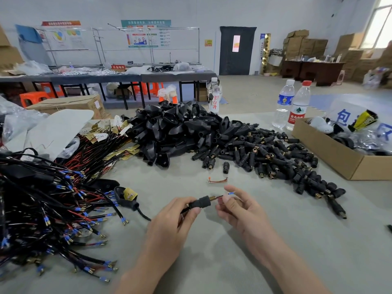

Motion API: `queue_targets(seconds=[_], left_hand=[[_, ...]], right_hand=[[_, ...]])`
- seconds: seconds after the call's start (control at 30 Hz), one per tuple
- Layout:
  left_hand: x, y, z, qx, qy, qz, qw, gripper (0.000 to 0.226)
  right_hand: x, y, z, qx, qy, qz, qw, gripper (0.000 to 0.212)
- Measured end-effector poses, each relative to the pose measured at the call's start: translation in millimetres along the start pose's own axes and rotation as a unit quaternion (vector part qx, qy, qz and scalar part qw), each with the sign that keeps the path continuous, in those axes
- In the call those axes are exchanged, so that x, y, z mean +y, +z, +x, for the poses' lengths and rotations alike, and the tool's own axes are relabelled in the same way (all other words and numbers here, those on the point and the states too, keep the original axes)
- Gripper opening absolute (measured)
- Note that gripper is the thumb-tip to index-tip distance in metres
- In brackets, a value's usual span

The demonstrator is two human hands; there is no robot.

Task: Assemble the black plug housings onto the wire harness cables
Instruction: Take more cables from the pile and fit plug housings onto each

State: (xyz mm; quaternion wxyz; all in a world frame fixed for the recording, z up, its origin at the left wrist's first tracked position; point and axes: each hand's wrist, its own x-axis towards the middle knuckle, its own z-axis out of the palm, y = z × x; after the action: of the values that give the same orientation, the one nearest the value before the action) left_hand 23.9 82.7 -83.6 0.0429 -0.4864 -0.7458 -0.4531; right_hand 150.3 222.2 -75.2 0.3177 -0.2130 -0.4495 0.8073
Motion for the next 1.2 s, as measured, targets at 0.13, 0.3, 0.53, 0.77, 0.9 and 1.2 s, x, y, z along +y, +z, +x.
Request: queue_targets(seconds=[0.13, 0.3, 0.53, 0.77, 0.9, 1.2], left_hand=[[4, 3, 1, 0.005, 0.02, -0.003, 1.0, 0.028], [-3, -1, 2, 0.004, -0.002, 0.013, 1.0, 0.023], [-7, 0, 0, 0.001, -0.003, 0.004, 1.0, 0.011], [-10, 3, 2, 0.006, -0.008, -0.029, 1.0, 0.013], [-10, 5, 2, 0.0, 0.018, -0.03, 0.999, 0.015], [-12, 5, 2, -0.028, -0.018, -0.039, 0.999, 0.054]], right_hand=[[6, 6, -4, -0.039, 0.04, 0.013, 0.998, 0.024], [-1, 0, -1, -0.01, 0.022, 0.011, 1.0, 0.027], [-5, 0, -2, -0.022, 0.063, 0.054, 0.996, 0.03], [-4, 4, -5, -0.023, 0.056, 0.027, 0.998, 0.023], [-3, 2, -4, 0.007, 0.023, -0.025, 0.999, 0.017], [1, 2, 0, -0.012, 0.05, 0.015, 0.999, 0.031]])
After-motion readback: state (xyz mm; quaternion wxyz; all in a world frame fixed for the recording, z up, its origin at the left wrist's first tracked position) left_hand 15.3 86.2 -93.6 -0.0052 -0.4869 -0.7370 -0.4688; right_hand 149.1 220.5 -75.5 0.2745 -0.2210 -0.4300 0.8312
